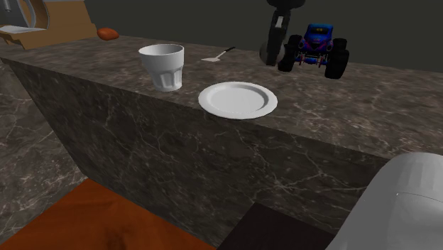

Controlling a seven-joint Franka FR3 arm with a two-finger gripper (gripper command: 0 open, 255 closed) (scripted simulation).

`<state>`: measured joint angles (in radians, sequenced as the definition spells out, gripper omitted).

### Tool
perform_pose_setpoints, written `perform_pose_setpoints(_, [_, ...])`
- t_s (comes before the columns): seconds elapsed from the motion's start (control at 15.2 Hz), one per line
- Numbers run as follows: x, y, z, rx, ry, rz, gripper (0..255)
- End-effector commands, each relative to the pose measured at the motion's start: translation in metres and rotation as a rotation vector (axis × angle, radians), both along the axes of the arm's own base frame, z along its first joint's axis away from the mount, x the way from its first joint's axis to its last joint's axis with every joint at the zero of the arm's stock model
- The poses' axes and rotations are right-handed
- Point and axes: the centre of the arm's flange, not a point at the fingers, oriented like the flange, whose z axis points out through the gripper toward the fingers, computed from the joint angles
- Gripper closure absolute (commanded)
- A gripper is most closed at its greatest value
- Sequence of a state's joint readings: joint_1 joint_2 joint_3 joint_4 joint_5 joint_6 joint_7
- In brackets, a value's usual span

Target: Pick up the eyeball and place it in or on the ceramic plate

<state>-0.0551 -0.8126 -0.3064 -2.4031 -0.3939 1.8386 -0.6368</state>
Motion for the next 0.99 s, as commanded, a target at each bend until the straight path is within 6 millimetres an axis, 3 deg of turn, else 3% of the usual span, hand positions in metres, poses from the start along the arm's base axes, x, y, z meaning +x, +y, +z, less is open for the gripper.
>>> perform_pose_setpoints(0.0, [0.013, 0.025, 0.001, 0.0, 0.0, -0.001, 255])
perform_pose_setpoints(0.33, [0.04, 0.08, 0.001, 0.0, 0.0, -0.001, 255])
perform_pose_setpoints(0.92, [0.04, 0.08, -0.046, 0.0, 0.0, -0.001, 255])
